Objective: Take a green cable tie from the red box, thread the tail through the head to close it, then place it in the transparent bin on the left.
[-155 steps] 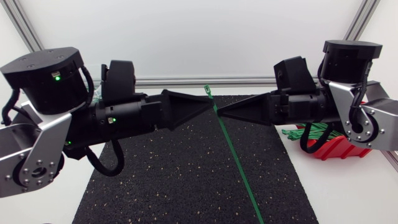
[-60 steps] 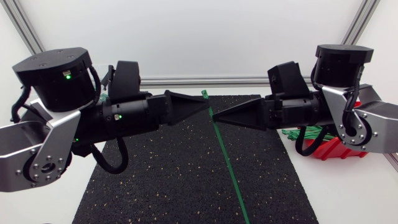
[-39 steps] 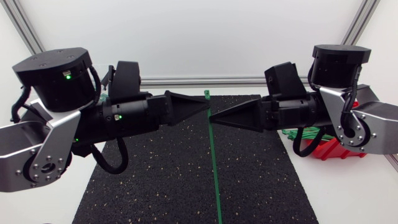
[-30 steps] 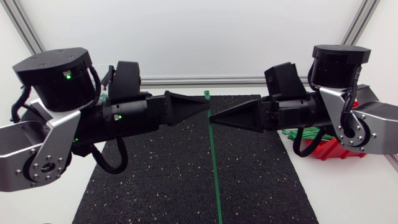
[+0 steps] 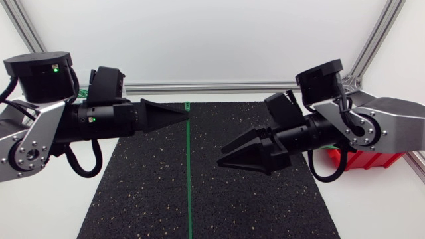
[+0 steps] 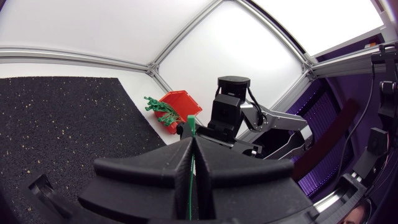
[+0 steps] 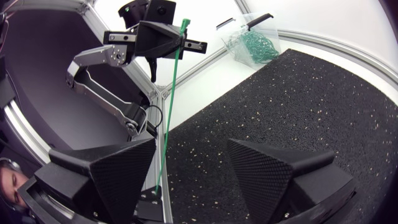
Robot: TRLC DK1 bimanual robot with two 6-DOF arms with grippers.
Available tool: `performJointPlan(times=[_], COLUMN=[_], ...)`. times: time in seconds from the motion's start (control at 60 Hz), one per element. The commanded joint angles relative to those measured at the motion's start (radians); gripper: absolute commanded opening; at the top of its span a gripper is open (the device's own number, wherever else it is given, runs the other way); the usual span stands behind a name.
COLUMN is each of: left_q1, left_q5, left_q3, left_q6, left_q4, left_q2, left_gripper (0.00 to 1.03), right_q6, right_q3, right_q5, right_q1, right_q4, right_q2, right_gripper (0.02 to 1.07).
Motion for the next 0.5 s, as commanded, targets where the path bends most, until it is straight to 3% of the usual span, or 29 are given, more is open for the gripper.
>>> performJointPlan(times=[0.0,0.25,0.35,0.483], left_q1=[0.027,0.09,0.11,0.122], left_q5=[0.029,0.109,0.127,0.16], left_q3=[0.039,0.091,0.121,0.157], left_q6=[0.049,0.098,0.106,0.104], left_q4=[-0.025,-0.071,-0.083,-0.124], left_q2=[0.018,0.11,0.15,0.188], left_gripper=[0.04,0.04,0.04,0.04], right_q6=[-0.172,-0.388,-0.487,-0.586], right_q3=[0.044,0.13,0.153,0.134], right_q5=[0.021,0.067,0.13,0.208], right_q1=[0.01,0.003,0.025,0.026], right_q4=[-0.032,-0.253,-0.346,-0.34], right_q2=[0.016,0.003,-0.001,0.0], right_gripper=[1.04,1.03,1.03,1.03])
